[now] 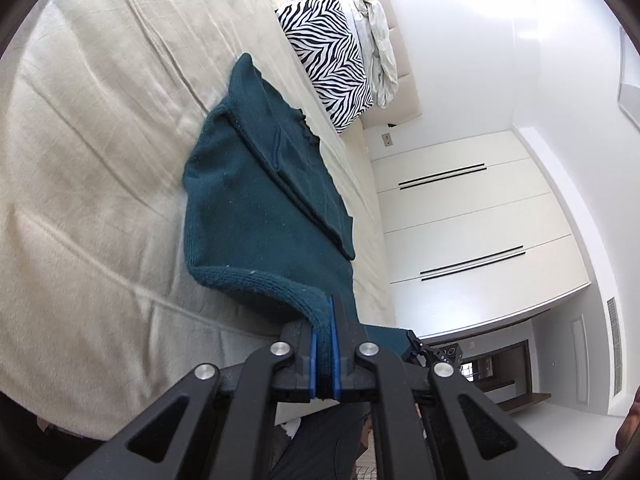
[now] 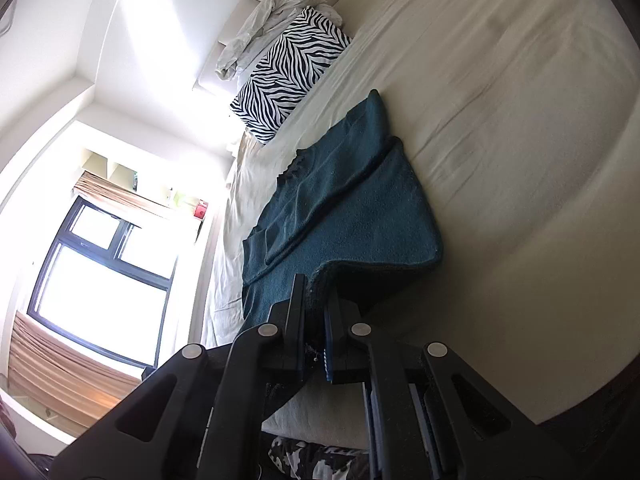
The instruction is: Fold small clothes
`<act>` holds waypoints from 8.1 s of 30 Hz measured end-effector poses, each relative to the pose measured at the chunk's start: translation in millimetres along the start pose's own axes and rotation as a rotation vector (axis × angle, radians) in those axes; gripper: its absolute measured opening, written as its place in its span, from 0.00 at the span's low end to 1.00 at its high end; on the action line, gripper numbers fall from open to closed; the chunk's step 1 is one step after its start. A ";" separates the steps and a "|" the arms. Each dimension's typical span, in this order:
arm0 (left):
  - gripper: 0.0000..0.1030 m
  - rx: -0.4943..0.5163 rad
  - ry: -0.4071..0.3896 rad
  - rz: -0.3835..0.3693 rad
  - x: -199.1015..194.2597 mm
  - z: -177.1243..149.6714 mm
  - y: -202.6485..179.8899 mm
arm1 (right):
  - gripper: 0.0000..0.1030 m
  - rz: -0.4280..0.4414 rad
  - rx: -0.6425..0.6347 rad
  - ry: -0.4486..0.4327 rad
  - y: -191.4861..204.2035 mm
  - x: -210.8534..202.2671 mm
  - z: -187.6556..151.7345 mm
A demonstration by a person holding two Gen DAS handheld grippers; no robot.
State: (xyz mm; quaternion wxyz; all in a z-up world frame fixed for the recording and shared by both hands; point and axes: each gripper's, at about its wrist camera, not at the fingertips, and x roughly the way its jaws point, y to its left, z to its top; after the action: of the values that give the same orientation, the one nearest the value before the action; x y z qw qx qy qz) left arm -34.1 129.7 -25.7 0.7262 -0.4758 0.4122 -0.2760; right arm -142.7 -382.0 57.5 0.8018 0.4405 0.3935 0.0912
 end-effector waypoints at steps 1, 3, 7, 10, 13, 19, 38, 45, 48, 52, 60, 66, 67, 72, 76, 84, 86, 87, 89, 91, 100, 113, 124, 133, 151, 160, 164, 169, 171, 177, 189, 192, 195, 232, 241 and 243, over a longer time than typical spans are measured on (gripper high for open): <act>0.06 -0.007 -0.014 -0.015 1.9 7.4 -2.0 | 0.06 0.004 -0.007 -0.007 4.2 4.6 6.7; 0.06 -0.007 -0.036 -0.034 6.4 23.9 -6.5 | 0.06 0.004 -0.014 -0.025 9.6 14.2 23.4; 0.06 -0.017 -0.071 -0.056 18.4 59.0 -11.4 | 0.06 -0.012 -0.004 -0.062 13.9 37.7 58.7; 0.06 -0.026 -0.095 -0.077 29.3 87.5 -12.7 | 0.06 -0.026 0.006 -0.082 18.3 58.4 88.2; 0.06 -0.025 -0.114 -0.078 45.2 116.5 -15.7 | 0.06 -0.038 -0.001 -0.106 25.9 80.3 116.0; 0.06 -0.002 -0.132 -0.025 81.0 170.1 -12.9 | 0.06 -0.087 0.002 -0.124 28.3 137.5 171.8; 0.52 -0.044 -0.113 0.177 151.3 239.6 44.5 | 0.51 -0.313 0.119 -0.094 -38.2 291.8 245.5; 0.53 0.058 -0.097 0.209 140.5 208.2 26.9 | 0.59 -0.302 0.068 -0.137 -30.0 265.5 236.3; 0.53 0.116 -0.099 0.245 132.6 188.7 19.0 | 0.59 -0.331 0.007 -0.118 -22.6 252.3 221.9; 0.52 0.168 -0.108 0.301 122.1 164.6 16.2 | 0.59 -0.373 -0.121 -0.076 -8.4 238.1 193.5; 0.48 0.257 -0.080 0.421 118.3 127.0 20.5 | 0.58 -0.419 -0.274 -0.003 2.2 218.7 136.3; 0.43 0.297 -0.083 0.469 120.1 117.3 20.8 | 0.52 -0.427 -0.291 0.010 -3.8 208.5 120.7; 0.39 0.294 -0.084 0.474 119.9 116.9 22.4 | 0.51 -0.434 -0.297 0.009 -4.0 207.1 119.1; 0.36 0.305 -0.096 0.492 117.9 114.1 21.8 | 0.47 -0.436 -0.304 0.010 -6.0 201.9 118.9; 0.36 0.322 -0.119 0.502 115.7 110.6 17.7 | 0.41 -0.442 -0.300 0.022 -9.7 202.1 120.3; 0.36 0.341 -0.097 0.514 123.6 108.8 17.1 | 0.23 -0.476 -0.294 0.036 -18.7 202.2 120.9; 0.35 0.349 -0.092 0.521 126.3 108.7 16.5 | 0.10 -0.481 -0.295 0.045 -21.1 202.4 120.8; 0.31 0.351 -0.086 0.523 127.7 108.8 17.2 | 0.06 -0.486 -0.301 0.047 -21.6 202.1 120.0; 0.22 0.349 -0.072 0.527 131.3 109.0 17.9 | 0.05 -0.491 -0.315 0.041 -20.5 200.9 118.4; 0.14 0.350 -0.060 0.530 133.6 108.4 19.4 | 0.05 -0.494 -0.319 0.029 -19.4 198.1 117.4; 0.04 0.374 -0.011 0.552 141.5 104.8 24.5 | 0.04 -0.483 -0.269 -0.004 -27.0 180.5 110.3; 0.02 0.390 0.022 0.561 141.1 95.2 31.0 | 0.05 -0.439 -0.221 -0.008 -41.9 181.9 106.9; 0.02 0.348 0.006 0.535 125.1 82.8 37.7 | 0.05 -0.478 -0.278 0.020 -34.3 195.4 109.3; 0.32 0.385 -0.063 0.527 115.6 88.4 19.7 | 0.05 -0.477 -0.285 0.022 -33.3 195.0 106.3; 0.36 0.436 -0.140 0.622 121.3 104.2 14.3 | 0.06 -0.480 -0.287 0.034 -32.8 197.1 107.1; 0.24 0.432 -0.124 0.649 128.3 102.7 18.5 | 0.06 -0.486 -0.296 0.038 -32.1 197.4 106.5; 0.08 0.438 -0.128 0.667 127.2 101.9 18.4 | 0.06 -0.495 -0.306 0.037 -30.6 197.4 105.2; 0.07 0.451 -0.111 0.718 128.7 99.9 20.1 | 0.05 -0.526 -0.336 0.042 -26.5 199.7 102.8; 0.07 0.449 -0.105 0.730 128.3 99.3 21.3 | 0.05 -0.543 -0.350 0.046 -24.2 200.6 102.1; 0.07 0.456 -0.087 0.753 127.0 96.8 21.8 | 0.05 -0.559 -0.351 0.049 -22.8 198.2 100.1; 0.07 0.466 -0.070 0.763 126.6 93.5 23.6 | 0.05 -0.531 -0.313 0.065 -34.6 198.4 98.4; 0.09 0.459 -0.070 0.757 125.9 93.9 23.8 | 0.06 -0.502 -0.279 0.054 -38.6 194.4 99.6; 0.15 0.445 -0.067 0.748 121.3 94.0 20.3 | 0.07 -0.481 -0.214 0.053 -40.9 187.4 103.8; 0.40 0.545 -0.061 0.575 249.3 209.2 17.9 | 0.14 -0.036 0.133 -0.033 -46.2 340.0 214.2; 0.44 0.502 -0.048 0.624 239.3 195.8 -5.5 | 0.21 -0.097 0.174 -0.160 -48.0 256.7 209.8; 0.49 0.487 -0.049 0.528 228.3 170.4 -25.3 | 0.26 -0.005 0.112 -0.109 -16.8 252.0 184.3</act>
State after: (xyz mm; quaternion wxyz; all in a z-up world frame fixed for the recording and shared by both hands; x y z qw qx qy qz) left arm 228.4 17.6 -43.9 0.8744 -0.1723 0.4254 -0.1576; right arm 154.8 -384.7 -38.6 0.7963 0.4878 0.3550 0.0431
